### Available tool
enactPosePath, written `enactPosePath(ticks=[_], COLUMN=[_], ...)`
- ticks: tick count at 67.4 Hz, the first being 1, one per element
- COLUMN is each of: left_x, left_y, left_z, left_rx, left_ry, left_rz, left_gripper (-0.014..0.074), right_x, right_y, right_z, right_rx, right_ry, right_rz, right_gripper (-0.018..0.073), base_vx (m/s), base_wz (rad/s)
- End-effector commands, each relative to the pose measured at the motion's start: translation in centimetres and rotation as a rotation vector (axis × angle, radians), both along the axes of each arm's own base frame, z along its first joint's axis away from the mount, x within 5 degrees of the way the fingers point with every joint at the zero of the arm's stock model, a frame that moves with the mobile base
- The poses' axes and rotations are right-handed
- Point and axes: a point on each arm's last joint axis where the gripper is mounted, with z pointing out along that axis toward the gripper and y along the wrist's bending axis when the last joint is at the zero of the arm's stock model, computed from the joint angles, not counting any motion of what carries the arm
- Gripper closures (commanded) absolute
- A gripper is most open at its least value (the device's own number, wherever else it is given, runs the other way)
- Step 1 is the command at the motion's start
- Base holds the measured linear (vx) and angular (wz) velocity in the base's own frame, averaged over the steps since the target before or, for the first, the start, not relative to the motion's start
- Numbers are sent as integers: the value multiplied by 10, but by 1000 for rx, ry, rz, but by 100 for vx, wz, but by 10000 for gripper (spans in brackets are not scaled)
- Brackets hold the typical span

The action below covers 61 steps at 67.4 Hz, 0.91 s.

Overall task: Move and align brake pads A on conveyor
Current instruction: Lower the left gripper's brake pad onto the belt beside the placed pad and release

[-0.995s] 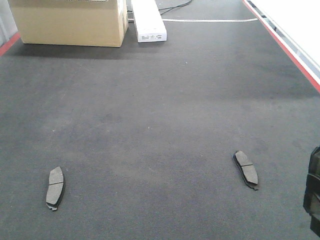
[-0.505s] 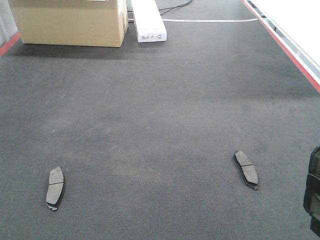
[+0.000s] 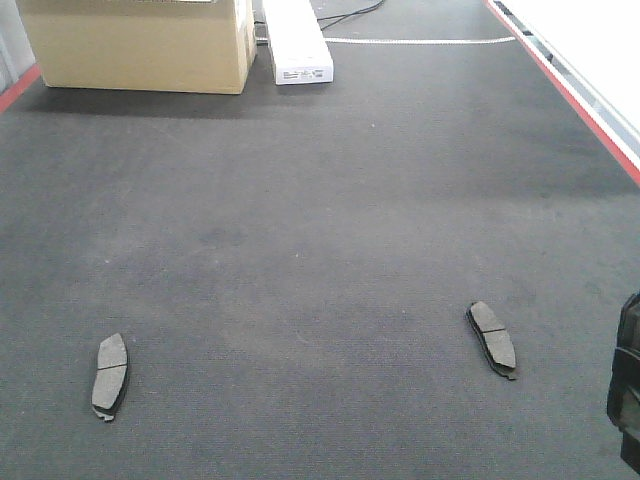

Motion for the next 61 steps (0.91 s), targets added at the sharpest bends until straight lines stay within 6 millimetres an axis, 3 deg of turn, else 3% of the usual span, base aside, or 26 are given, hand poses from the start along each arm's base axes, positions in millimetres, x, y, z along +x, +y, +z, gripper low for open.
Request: enactPosePath(ticks=[1,17,30,36,42,61], left_x=[8,56,108,132,159,217], left_y=[-4,-28,-56,-70,-82,-109], left_z=[20,36,34,24,1,-61], left_rx=[-76,-173,-215,-245,-229,-192], left_ry=[-76,117,275,339,396,594], left_rz=[3,60,63,72,87,144], left_gripper=[599,591,586,582,578,566], right_x=[4,4,4,4,4,4], right_y=[1,1,1,1,1,1], right_z=[17,17,17,17,17,17], right_rx=[7,7,7,7,7,7], right_ry=[-108,-108,-108,-108,-108,-108], right_rz=[10,10,10,10,10,10], right_gripper=[564,564,564,564,564,564], base_vx=[0,0,0,0,0,0], base_wz=[0,0,0,0,0,0])
